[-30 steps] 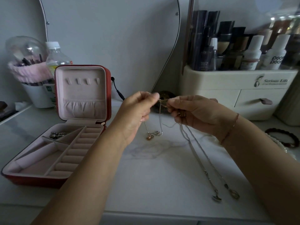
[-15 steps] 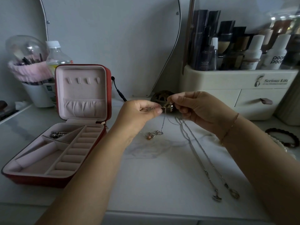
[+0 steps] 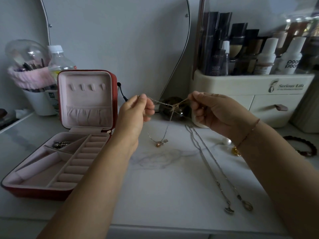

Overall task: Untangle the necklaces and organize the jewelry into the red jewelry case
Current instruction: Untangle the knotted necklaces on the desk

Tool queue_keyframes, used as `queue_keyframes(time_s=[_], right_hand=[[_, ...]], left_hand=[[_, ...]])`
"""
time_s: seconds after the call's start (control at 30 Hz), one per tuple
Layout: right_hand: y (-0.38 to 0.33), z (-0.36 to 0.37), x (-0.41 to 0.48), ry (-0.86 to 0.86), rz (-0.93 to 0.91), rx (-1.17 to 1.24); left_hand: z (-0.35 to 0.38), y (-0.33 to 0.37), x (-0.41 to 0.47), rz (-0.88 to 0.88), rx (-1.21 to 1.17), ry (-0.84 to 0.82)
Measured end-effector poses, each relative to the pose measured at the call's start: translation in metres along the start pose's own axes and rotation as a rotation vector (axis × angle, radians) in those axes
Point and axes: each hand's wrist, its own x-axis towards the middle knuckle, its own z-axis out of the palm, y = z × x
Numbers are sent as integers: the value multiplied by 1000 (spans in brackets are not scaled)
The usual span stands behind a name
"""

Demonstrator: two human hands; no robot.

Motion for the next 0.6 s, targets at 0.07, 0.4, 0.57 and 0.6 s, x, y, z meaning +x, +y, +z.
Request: queue_keyframes(time_s=[0.07, 0.4, 0.57, 0.6], right_hand=[[-3, -1, -2, 26, -16, 5], [-1, 1, -3, 133, -127, -187], [-3, 1, -4, -6, -134, -125], [-3, 1, -4, -36, -132, -100]], left_hand=[[0, 2, 0, -65, -100, -23], [-4, 9, 0, -250, -508, -27], [-3, 4, 1, -188, -279, -54], [-3, 2, 0, -171, -190, -84]])
